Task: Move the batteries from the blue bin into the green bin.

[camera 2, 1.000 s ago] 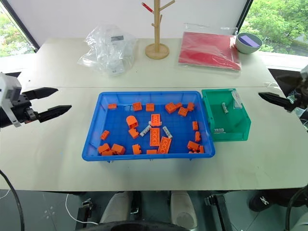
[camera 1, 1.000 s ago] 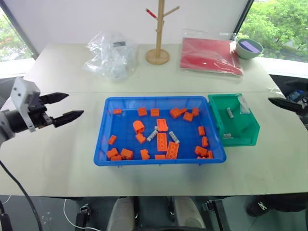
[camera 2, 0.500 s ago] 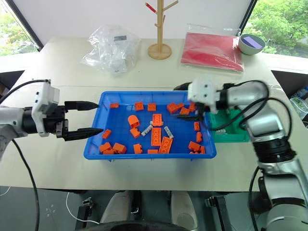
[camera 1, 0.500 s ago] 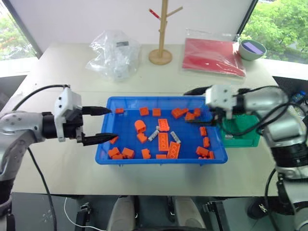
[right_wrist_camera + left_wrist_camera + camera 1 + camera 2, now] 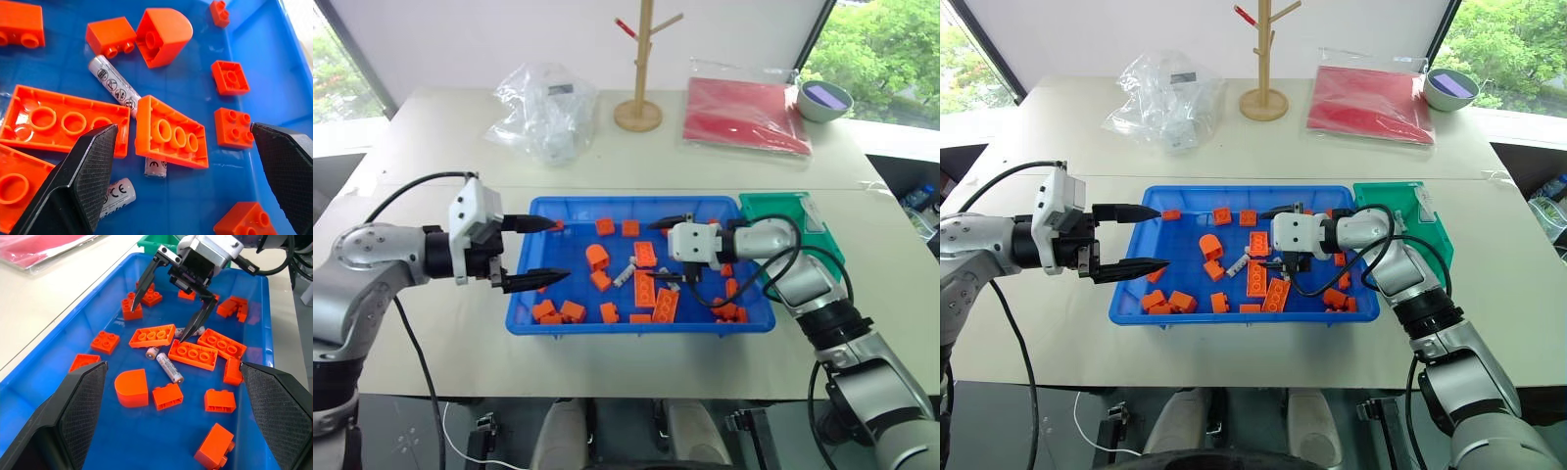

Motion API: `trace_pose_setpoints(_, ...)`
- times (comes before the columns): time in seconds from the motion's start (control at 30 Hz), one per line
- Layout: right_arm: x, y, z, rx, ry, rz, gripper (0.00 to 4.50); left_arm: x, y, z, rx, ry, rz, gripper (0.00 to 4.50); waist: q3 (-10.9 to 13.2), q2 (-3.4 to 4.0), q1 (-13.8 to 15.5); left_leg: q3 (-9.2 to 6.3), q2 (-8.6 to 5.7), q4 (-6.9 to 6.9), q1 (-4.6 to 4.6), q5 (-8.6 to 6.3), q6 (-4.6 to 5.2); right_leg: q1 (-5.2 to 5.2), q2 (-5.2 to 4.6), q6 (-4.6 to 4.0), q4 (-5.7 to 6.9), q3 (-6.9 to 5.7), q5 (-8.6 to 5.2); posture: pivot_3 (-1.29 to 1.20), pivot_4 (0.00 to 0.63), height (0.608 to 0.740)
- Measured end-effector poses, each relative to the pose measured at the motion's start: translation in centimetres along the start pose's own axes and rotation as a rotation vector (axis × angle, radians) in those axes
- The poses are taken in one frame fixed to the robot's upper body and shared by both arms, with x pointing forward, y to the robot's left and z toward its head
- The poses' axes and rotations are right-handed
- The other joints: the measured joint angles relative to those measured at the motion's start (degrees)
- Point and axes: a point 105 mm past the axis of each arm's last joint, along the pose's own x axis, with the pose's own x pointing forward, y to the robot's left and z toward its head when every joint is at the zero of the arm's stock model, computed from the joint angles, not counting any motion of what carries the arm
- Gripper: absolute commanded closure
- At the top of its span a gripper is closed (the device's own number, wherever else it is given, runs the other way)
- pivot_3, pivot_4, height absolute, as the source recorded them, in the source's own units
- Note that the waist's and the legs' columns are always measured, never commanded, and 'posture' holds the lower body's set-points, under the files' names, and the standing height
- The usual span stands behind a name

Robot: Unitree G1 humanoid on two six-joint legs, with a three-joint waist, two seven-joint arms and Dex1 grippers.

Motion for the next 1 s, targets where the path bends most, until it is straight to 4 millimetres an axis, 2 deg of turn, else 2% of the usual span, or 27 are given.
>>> trace_pose_setpoints(0.1,0.1,0.1,1.0,0.012,-0.033,0.019,0.04,0.0,0.0,0.0,0.001,0.000,0.000,0.00,0.0,0.00,0.0,-0.01,0.00,0.00,0.00,0.00,0.00,0.00,0.00,0.01,0.00,0.00,0.00,0.00,0.150,0.736)
trace_pose_setpoints(0.27,-0.3,0.6,4.1,-0.007,-0.110,0.104,0.04,0.0,-0.1,-0.3,-0.007,0.005,-0.003,0.00,0.0,0.00,0.0,-0.03,0.01,0.00,0.01,0.00,0.00,0.00,0.00,0.01,0.01,-0.02,0.01,0.00,0.150,0.736)
trace_pose_setpoints(0.43,0.4,0.0,6.2,-0.029,-0.118,0.201,0.04,0.0,-0.1,-0.3,-0.001,0.004,0.001,0.00,0.0,0.00,-0.1,-0.03,0.01,0.00,0.02,0.01,-0.02,0.01,0.01,0.00,0.02,-0.04,0.00,0.00,0.150,0.736)
trace_pose_setpoints(0.63,2.8,1.4,5.2,0.001,-0.045,0.348,0.04,0.1,-0.3,-0.6,-0.006,-0.001,0.008,0.00,0.0,0.00,0.0,-0.02,0.01,0.00,0.00,0.01,-0.02,0.00,0.00,0.00,0.02,-0.05,0.00,0.00,0.150,0.736)
trace_pose_setpoints(0.83,4.2,0.9,4.4,0.004,0.039,0.409,0.04,0.3,-0.5,-0.6,0.001,-0.006,0.018,0.00,0.0,0.00,-0.1,-0.04,0.01,-0.01,0.00,0.02,-0.03,-0.01,0.00,0.00,0.03,-0.07,0.00,0.00,0.150,0.736)
trace_pose_setpoints(1.0,4.7,1.2,4.0,-0.008,0.061,0.456,0.04,0.4,-0.7,-0.7,-0.004,-0.007,0.029,0.00,0.0,0.00,-0.1,-0.04,0.01,-0.01,0.01,0.02,-0.04,0.00,-0.01,0.00,0.03,-0.07,0.00,0.00,0.150,0.736)
